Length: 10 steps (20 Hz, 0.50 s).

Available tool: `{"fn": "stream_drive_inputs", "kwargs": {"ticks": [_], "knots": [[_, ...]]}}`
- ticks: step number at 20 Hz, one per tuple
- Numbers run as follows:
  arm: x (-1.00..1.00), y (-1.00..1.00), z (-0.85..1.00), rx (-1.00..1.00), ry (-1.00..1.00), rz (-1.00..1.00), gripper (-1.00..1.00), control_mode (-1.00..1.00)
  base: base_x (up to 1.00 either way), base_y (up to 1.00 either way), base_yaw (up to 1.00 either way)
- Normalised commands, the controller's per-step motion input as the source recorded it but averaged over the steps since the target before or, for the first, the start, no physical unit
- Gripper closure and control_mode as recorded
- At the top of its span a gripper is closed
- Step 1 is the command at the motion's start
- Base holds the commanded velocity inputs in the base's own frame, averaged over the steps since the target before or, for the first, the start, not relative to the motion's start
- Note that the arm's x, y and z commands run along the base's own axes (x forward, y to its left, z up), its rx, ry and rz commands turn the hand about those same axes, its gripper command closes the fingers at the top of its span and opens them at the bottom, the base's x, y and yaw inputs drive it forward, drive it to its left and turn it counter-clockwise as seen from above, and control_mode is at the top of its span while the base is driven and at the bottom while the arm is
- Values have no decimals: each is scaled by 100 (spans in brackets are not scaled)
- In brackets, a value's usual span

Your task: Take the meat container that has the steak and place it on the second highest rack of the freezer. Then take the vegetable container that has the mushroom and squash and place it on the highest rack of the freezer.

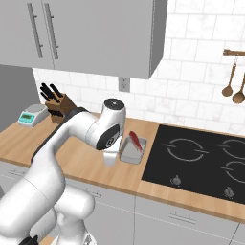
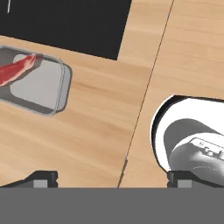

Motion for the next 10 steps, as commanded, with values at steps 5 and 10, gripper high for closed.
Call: {"fn": "stream_drive_inputs", "kwargs": {"ticks": [5, 10], "knots": [[70, 0, -49, -5, 2, 15, -100, -100, 0, 0, 0], [78, -10, -46, -11, 3, 3, -100, -100, 0, 0, 0]]}}
